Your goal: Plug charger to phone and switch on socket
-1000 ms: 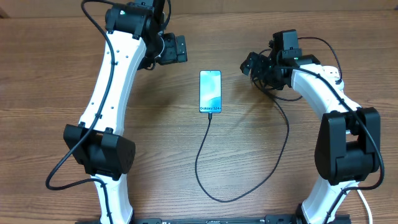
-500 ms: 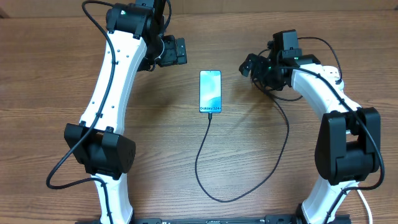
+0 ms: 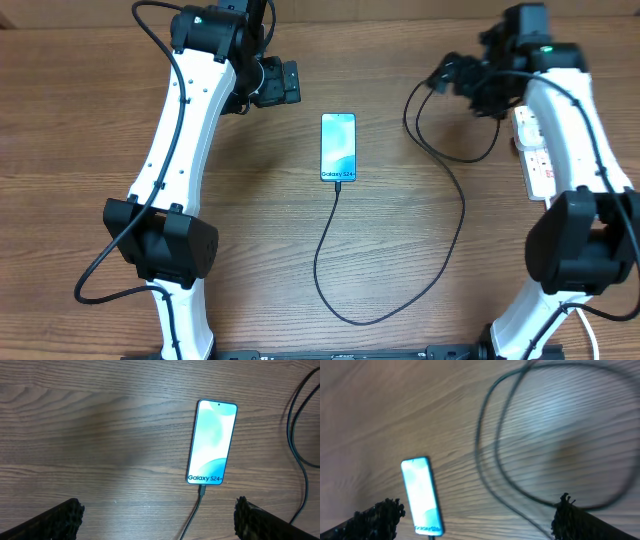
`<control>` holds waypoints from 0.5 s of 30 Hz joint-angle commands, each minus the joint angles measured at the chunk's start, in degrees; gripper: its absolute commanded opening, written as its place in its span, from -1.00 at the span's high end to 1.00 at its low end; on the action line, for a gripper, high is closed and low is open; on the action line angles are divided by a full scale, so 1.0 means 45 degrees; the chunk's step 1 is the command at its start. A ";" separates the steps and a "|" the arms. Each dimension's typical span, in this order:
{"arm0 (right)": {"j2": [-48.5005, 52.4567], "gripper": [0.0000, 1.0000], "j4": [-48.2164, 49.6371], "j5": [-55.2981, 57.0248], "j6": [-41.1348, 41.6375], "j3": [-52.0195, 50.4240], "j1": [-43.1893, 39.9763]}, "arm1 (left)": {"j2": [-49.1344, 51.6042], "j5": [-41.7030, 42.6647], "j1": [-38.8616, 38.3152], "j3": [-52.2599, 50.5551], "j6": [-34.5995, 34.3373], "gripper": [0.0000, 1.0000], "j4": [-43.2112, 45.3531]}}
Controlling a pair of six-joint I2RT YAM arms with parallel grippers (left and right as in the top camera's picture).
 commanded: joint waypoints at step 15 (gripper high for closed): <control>-0.0321 -1.00 -0.0282 -0.0427 -0.2807 0.0340 -0.6377 | 0.0049 -0.0214 -0.0087 0.0058 0.0238 -1.00 0.0053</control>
